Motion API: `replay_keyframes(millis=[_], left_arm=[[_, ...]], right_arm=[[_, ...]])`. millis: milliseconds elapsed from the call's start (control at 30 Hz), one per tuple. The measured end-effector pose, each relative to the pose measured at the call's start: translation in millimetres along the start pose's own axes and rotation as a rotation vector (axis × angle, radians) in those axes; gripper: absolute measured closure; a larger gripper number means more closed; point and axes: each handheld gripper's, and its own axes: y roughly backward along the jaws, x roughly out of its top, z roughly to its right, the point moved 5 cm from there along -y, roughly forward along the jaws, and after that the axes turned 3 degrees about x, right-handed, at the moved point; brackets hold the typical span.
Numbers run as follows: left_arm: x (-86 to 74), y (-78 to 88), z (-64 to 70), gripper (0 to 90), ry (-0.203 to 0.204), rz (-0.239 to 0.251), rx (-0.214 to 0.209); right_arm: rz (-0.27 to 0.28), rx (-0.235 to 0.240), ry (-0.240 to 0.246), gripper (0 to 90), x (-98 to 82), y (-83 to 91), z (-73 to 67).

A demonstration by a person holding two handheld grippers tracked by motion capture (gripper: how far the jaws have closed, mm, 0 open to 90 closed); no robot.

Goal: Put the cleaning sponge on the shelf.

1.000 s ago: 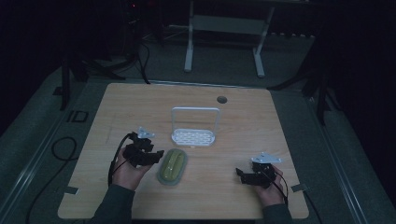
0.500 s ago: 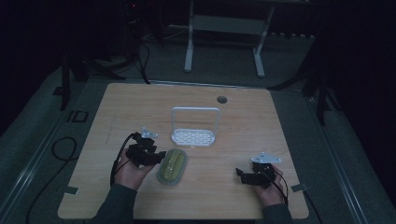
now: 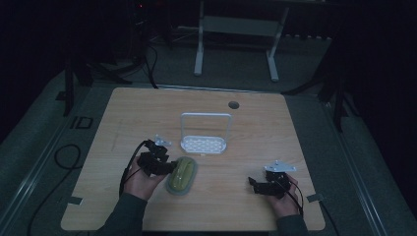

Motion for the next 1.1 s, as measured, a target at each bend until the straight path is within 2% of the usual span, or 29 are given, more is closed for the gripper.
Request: replay_keyframes(millis=[633,1100], left_arm=[[2.5,-5.4,7.9,53.1,-0.008,-0.034,0.000],[7.1,-14.5,17.4,49.1,-0.009,-0.076,-0.017]], right_arm=[[0.001,0.000,0.001,17.7,0.0,-0.1,0.1],[0.000,0.000,0.001,17.7,0.0,-0.1,0.0]])
